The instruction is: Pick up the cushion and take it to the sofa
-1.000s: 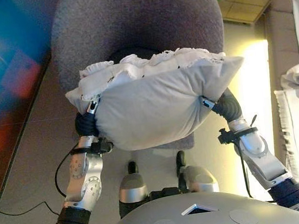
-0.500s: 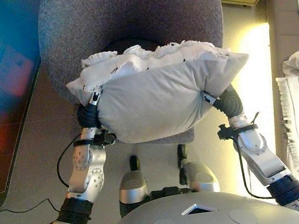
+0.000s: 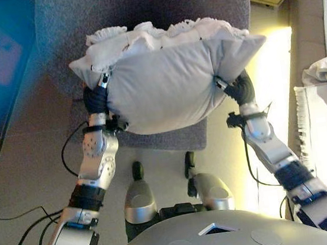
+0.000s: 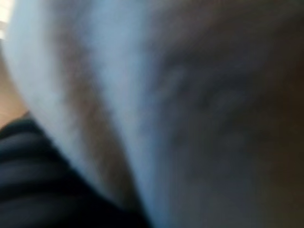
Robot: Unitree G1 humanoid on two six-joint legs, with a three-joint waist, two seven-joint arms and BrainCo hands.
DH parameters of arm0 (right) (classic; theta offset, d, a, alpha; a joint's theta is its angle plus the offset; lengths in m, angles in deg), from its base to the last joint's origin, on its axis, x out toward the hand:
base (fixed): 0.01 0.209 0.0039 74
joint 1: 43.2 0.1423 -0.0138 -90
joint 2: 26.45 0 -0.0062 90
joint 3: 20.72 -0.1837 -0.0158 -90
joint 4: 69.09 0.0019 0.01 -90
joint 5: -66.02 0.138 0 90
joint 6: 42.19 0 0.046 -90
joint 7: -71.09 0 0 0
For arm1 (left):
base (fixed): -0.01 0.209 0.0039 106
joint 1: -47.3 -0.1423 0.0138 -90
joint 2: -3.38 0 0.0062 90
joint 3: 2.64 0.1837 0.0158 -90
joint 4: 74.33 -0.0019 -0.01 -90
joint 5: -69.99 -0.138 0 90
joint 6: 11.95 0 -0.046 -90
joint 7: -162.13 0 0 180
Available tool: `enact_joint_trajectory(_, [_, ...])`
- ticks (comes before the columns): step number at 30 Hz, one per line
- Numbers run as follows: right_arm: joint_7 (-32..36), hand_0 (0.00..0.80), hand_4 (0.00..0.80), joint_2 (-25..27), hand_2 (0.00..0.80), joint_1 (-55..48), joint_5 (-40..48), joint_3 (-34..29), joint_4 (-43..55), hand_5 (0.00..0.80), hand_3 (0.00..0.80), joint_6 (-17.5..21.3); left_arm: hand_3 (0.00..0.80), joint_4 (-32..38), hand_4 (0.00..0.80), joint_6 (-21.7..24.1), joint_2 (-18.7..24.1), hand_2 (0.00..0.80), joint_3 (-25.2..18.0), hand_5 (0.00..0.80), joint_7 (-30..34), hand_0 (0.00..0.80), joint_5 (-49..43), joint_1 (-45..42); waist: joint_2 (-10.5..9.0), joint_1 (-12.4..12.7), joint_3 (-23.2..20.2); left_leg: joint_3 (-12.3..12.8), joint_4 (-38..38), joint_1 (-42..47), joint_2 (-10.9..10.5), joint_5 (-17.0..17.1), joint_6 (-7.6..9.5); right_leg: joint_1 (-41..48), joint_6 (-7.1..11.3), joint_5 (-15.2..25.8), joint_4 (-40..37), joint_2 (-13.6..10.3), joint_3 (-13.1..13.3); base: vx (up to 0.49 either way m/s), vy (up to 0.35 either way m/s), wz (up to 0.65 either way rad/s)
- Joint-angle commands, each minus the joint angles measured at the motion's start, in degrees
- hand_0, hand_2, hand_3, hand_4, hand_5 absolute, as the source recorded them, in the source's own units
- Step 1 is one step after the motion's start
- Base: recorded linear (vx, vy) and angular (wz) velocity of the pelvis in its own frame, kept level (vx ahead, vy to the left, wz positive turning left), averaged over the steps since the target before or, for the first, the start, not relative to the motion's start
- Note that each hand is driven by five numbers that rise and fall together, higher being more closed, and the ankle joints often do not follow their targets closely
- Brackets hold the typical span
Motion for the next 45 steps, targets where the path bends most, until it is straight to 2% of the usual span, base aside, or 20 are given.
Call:
enact_joint_trajectory(1, [0.0,0.8,0.8,-3.8,0.8,14.4,-0.3,4.6,3.3,0.8,0.8,3.1,0.8,0.3,0.8,4.8,-4.2,0.8,6.1,0.8,0.2,0.8,-7.9,14.1,0.06,1.3,3.5,-3.4,0.6,-6.2,-0.5,0.5,1.61,4.7,6.23,-4.1,1.2,-6.2,0.4,-0.124,0.034,0.1])
enact_joint_trajectory(4, [-1.1,0.8,0.8,-5.6,0.8,20.8,0.1,5.3,-1.7,0.8,0.8,1.3,0.8,-6.9,0.8,5.6,-5.7,0.8,6.4,0.8,-1.2,0.8,-8.4,19.7,0.39,1.1,5.2,-3.6,0.6,-8.1,-0.7,1.0,1.37,2.5,6.0,-3.9,1.5,-6.2,0.3,-0.099,0.045,0.16])
enact_joint_trajectory(10, [-0.5,0.8,0.8,-5.5,0.8,28.7,3.2,6.1,-8.8,0.8,0.8,0.3,0.8,-17.2,0.8,7.3,-8.3,0.8,6.0,0.8,-3.3,0.8,-8.2,26.5,1.24,0.6,8.3,-3.8,0.9,-11.3,-1.4,1.7,1.2,-3.0,6.04,-3.0,3.5,-6.8,0.4,-0.072,0.076,0.05])
enact_joint_trajectory(16, [0.3,0.8,0.8,-5.0,0.8,34.5,6.0,6.8,-16.2,0.8,0.8,-1.3,0.8,-23.1,0.8,6.7,-10.2,0.8,6.0,0.8,-5.0,0.8,-8.1,30.8,2.76,-0.2,10.8,-3.3,1.0,-13.6,-2.4,2.7,1.41,-8.2,6.0,-2.1,5.8,-7.6,0.8,-0.052,0.107,0.02])
enact_joint_trajectory(20, [0.5,0.8,0.8,-5.0,0.8,37.7,8.2,7.3,-20.6,0.8,0.8,-3.0,0.8,-26.8,0.8,6.7,-10.5,0.8,6.1,0.8,-9.6,0.8,-7.1,34.0,3.83,-1.0,11.8,-3.0,1.0,-14.4,-2.9,3.3,1.43,-10.5,5.6,-1.8,7.1,-7.6,1.5,-0.011,0.111,0.03])
enact_joint_trajectory(25, [-0.2,0.8,0.8,-4.3,0.8,42.0,10.4,7.1,-26.4,0.8,0.8,-2.2,0.787,-31.8,0.787,5.2,-10.5,0.787,6.0,0.787,-11.6,0.787,-4.8,38.7,5.19,-1.9,12.9,-2.4,1.2,-16.0,-3.0,4.1,1.25,-13.2,5.24,-1.3,8.0,-7.6,2.0,-0.029,0.082,-0.01])
enact_joint_trajectory(27, [-0.8,0.8,0.8,-3.6,0.8,42.8,10.7,6.8,-27.3,0.8,0.8,-2.1,0.449,-33.1,0.449,4.8,-10.0,0.449,5.7,0.449,-12.8,0.449,-3.6,39.5,5.67,-2.2,13.0,-2.2,1.2,-16.2,-3.1,4.3,1.14,-13.7,5.23,-1.3,8.2,-7.6,2.1,-0.005,0.073,0.06])
enact_joint_trajectory(28, [-1.5,0.8,0.8,-3.0,0.8,43.2,10.9,6.5,-27.7,0.8,0.8,-2.0,0.0,-33.9,0.0,4.9,-9.4,0.0,5.1,0.0,-13.4,0.0,-3.0,39.8,5.95,-2.3,13.0,-2.1,1.1,-16.2,-3.2,4.4,1.09,-13.9,5.16,-1.3,8.3,-7.6,2.2,0.014,0.088,0.05])
enact_joint_trajectory(30, [-2.8,0.8,0.8,-1.9,0.8,43.3,11.4,5.9,-28.0,0.8,0.8,-1.9,0.0,-34.8,0.0,5.6,-8.2,0.0,4.0,0.0,-14.8,0.0,-2.1,39.9,6.39,-2.6,13.0,-1.9,1.0,-16.0,-3.3,4.4,1.04,-14.1,5.02,-1.5,8.6,-7.5,2.4,0.021,0.076,0.03])
enact_joint_trajectory(32, [-3.9,0.056,0.056,0.0,0.056,42.3,11.9,4.6,-27.6,0.056,0.056,-1.2,0.0,-34.8,0.0,6.4,-6.1,0.0,2.3,0.0,-16.3,0.0,-1.1,39.0,6.78,-2.8,13.0,-1.6,1.1,-15.6,-3.4,4.1,0.97,-14.1,4.95,-1.8,8.9,-7.6,2.3,0.011,0.053,0.01])
enact_joint_trajectory(33, [-4.8,0.0,0.0,1.1,0.0,41.5,12.2,3.9,-27.0,0.0,0.0,-1.0,0.0,-34.5,0.0,7.1,-5.0,0.0,1.3,0.0,-17.8,0.0,-1.0,38.2,7.0,-2.9,13.0,-1.5,1.3,-15.6,-3.5,4.0,0.9,-14.3,4.9,-1.9,9.1,-7.7,2.2,0.0,0.052,-0.01])
enact_joint_trajectory(36, [-7.0,0.0,0.0,4.7,0.0,39.2,11.7,1.3,-25.8,0.0,0.0,0.2,0.0,-33.3,0.0,8.6,-1.7,0.0,-2.2,0.0,-21.9,0.0,-0.5,35.2,7.76,-2.9,13.0,-1.2,1.8,-15.3,-3.6,3.5,0.81,-14.2,4.77,-2.5,9.5,-8.0,1.9,0.002,0.048,-0.02])
enact_joint_trajectory(40, [-8.4,0.0,0.0,10.0,0.0,36.3,12.8,-3.4,-25.8,0.0,0.0,2.3,0.0,-34.2,0.0,9.4,3.5,0.0,-8.3,0.0,-22.2,0.0,2.6,31.1,8.63,-2.9,12.6,-0.8,2.4,-14.7,-3.5,2.8,0.57,-13.8,4.66,-3.4,10.1,-8.2,1.3,-0.003,0.021,-0.04])
enact_joint_trajectory(42, [-9.1,0.0,0.0,11.9,0.0,35.0,12.6,-5.4,-25.3,0.0,0.0,2.6,0.0,-34.9,0.0,8.4,5.4,0.0,-10.7,0.0,-20.6,0.0,4.2,29.1,8.88,-2.9,12.2,-0.7,2.7,-14.4,-3.4,2.4,0.49,-13.6,4.57,-3.9,10.4,-8.3,1.0,-0.008,0.017,-0.06])
enact_joint_trajectory(45, [-9.8,0.0,0.0,15.0,0.0,33.2,12.5,-7.8,-24.0,0.0,0.0,1.8,0.0,-35.2,0.0,5.4,8.2,0.0,-12.3,0.0,-19.1,0.0,0.5,25.4,9.13,-2.6,11.4,-0.5,2.8,-13.6,-3.2,2.0,0.45,-13.0,4.49,-4.4,10.7,-8.4,0.3,0.002,-0.003,-0.12])
